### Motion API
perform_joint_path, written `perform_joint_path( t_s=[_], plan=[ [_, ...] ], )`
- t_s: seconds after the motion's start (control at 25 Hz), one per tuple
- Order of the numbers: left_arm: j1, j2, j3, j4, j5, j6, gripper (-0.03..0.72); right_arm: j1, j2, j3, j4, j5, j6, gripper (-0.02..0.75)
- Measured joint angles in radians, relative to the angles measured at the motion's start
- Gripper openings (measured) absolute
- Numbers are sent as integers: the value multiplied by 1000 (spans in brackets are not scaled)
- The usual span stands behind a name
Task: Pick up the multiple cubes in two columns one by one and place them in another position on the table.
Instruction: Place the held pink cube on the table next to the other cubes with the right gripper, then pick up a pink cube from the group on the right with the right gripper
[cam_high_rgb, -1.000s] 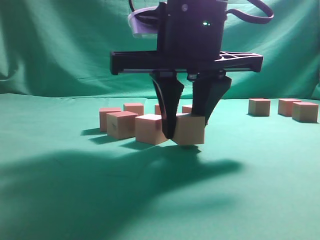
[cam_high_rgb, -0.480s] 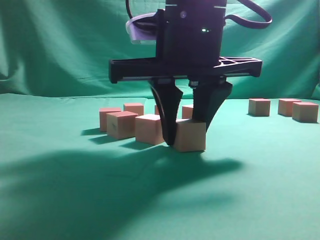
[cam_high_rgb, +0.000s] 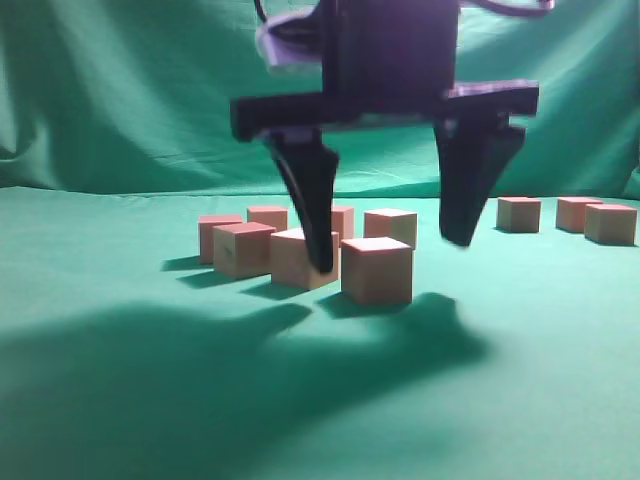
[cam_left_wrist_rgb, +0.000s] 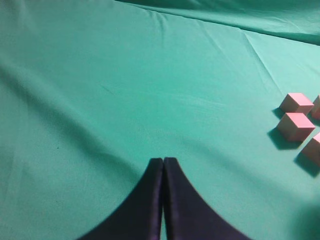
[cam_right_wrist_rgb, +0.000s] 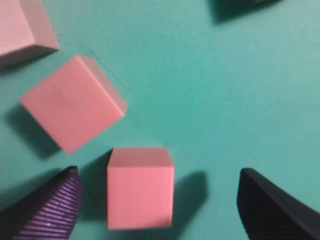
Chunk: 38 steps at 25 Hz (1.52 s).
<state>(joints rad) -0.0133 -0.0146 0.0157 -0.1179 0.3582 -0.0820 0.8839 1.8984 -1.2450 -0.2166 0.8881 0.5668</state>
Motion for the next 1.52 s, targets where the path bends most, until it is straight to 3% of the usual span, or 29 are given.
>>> perform_joint_path(
  t_s=[0.08,0.28,0.44,0.56,0.8,1.08,1.2,1.52],
  plan=[
    [0,0,0,0,0,0,0,0,-12,-46,1,77,-24,596],
    [0,0,0,0,0,0,0,0,-62,-189,-13,251,-106,580],
    [0,0,0,0,0,0,0,-21,-140,-267,-103,299,-126,580],
    [0,0,0,0,0,0,0,-84,-196,-285,-167,310,-126,580],
    [0,0,0,0,0,0,0,-304,-230,-285,-185,343,-126,580],
    [0,0,0,0,0,0,0,-569,-183,-285,-82,268,-135,580],
    [0,0,0,0,0,0,0,-616,-112,-285,-44,224,-147,580],
    [0,0,0,0,0,0,0,-630,77,-285,-15,145,-213,580]
  ],
)
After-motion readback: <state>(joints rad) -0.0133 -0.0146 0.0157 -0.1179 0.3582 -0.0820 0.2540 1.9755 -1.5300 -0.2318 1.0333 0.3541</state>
